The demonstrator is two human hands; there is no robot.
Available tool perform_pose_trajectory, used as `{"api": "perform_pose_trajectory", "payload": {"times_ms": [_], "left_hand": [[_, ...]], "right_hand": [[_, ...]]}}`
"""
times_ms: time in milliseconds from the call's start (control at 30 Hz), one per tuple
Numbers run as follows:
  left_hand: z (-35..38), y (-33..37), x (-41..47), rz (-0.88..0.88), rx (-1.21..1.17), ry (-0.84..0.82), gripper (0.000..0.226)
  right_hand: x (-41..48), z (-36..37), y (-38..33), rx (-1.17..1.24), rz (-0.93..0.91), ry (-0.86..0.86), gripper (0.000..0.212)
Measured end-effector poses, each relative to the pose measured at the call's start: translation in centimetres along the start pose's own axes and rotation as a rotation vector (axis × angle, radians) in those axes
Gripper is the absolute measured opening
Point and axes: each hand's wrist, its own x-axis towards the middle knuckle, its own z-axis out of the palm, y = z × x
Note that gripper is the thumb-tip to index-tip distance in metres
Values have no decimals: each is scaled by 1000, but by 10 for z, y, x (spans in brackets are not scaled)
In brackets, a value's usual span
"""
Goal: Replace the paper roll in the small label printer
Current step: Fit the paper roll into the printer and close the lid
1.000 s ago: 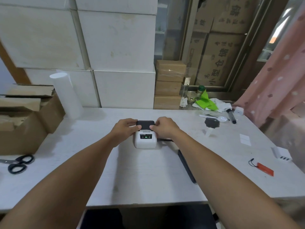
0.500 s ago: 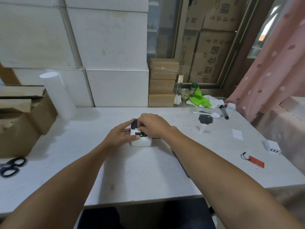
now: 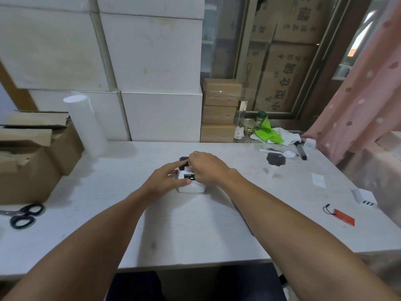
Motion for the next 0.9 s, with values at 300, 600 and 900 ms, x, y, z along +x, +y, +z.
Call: {"api": "perform_pose_trajectory", "payload": {"times_ms": [300, 600, 900], "left_hand": [[1, -9, 5, -11, -18, 0, 70], [3, -9, 2, -10, -61, 15, 62], [5, -9, 3, 5, -57, 16, 53]], "right_hand": [[-1, -13, 0, 0, 33, 6, 24], [-2, -19, -1, 119, 51, 17, 15], [2, -10, 0, 77, 19, 6, 17]]}}
